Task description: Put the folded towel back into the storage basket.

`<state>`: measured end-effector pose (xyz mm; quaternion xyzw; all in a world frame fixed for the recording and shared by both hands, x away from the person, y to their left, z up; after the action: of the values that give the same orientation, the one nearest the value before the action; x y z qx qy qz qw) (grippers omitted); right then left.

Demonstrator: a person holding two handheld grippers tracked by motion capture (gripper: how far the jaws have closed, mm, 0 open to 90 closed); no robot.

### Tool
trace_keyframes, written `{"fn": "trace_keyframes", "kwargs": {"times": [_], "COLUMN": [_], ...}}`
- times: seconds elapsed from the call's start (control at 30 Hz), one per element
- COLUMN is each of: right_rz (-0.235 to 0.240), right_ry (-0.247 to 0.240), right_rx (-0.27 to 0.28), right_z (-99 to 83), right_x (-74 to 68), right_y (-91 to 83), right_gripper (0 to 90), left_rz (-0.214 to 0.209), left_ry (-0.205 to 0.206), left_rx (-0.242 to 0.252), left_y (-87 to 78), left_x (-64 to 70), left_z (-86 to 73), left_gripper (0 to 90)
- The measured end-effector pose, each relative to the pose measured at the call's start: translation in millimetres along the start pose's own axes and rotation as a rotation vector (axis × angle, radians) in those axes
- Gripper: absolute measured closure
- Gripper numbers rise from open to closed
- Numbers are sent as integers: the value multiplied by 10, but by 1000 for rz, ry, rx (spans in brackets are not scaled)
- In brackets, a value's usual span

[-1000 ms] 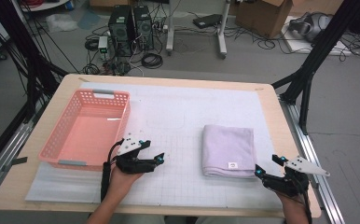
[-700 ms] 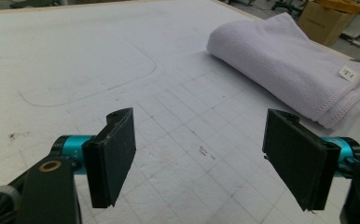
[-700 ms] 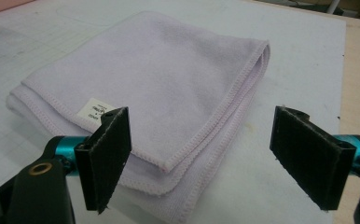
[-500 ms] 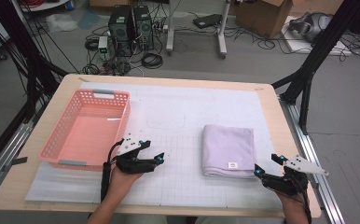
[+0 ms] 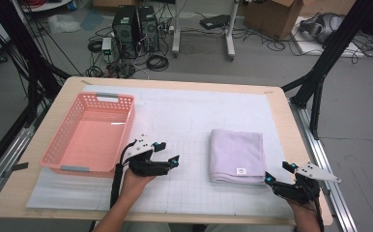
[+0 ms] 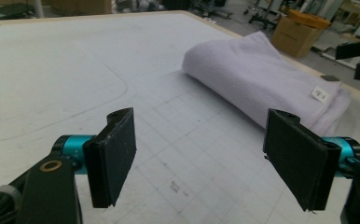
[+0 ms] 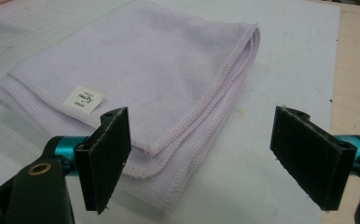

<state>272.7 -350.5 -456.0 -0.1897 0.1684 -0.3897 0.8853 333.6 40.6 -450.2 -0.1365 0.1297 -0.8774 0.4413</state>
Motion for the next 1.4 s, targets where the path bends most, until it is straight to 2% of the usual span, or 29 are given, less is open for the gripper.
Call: {"fn": "trace_keyframes", "kwargs": {"times": [0.07,0.2,0.3,0.33,0.37,0.43,0.47,0.5,0.53,0.57,0.63,0.8,0.9,0.93,0.97,1.03,1.07,1.1,1.17,1.2,1.27,1.4], "right_rz": [-1,5,9,12,11,15,17,20,19,18,21,31,32,32,33,35,39,42,44,44,46,47], "right_ry": [-9,-1,-2,-4,0,2,4,0,-8,-22,-29,-33,-28,-28,-29,-33,-33,-33,-32,-32,-28,-35], "right_rx": [-9,-1,-9,-13,-15,-13,-13,-13,-18,-20,-21,-23,-24,-22,-19,-16,-13,-13,-11,-11,-11,-13], "right_z": [1,7,-3,-8,-11,-10,-7,-4,1,10,18,20,18,21,25,28,29,28,26,26,23,27], "right_x": [-6,-17,-11,-2,0,3,-1,-7,-16,-18,-27,-36,-37,-38,-40,-39,-40,-42,-41,-41,-39,-39], "right_y": [5,-2,3,4,5,9,7,8,7,10,17,29,27,25,24,21,19,17,17,17,19,23], "right_gripper": [190,190,191,191,190,190,190,191,190,190,190,190,190,191,190,190,191,190,190,190,190,190], "left_rz": [5,-9,-14,-4,-2,-10,-34,-34,-74,-73,-61,-71,-90,-90,-99,-98,-105,-105,-117,-117,-108,-109], "left_ry": [4,50,80,95,92,37,20,20,9,9,18,36,11,11,14,15,-4,-4,-37,-37,-66,-75], "left_rx": [5,65,62,42,9,-33,-31,-31,-11,-10,-31,-69,-107,-107,-146,-159,-181,-181,-199,-199,-217,-246], "left_y": [18,81,142,171,205,265,283,283,322,351,418,563,668,668,739,776,836,836,898,898,957,1045], "left_x": [7,93,164,183,205,251,276,276,321,340,372,482,532,532,561,575,593,593,600,600,607,656], "left_z": [0,38,68,71,70,93,116,116,165,183,204,260,264,264,236,221,191,191,161,161,141,126], "left_gripper": [249,229,225,224,212,164,167,168,195,228,198,197,198,199,200,202,209,209,209,210,210,209]}}
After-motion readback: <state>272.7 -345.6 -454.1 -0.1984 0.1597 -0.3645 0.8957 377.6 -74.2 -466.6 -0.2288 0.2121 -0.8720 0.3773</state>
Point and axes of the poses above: each handheld gripper's, and its own axes: y roughly forward along the jaws, z roughly out of its top, x roughly to its right, the point moved 6 cm from there along y, roughly forward along the jaws, and after that the axes turned 15 degrees about z, right-handed, at the moved point
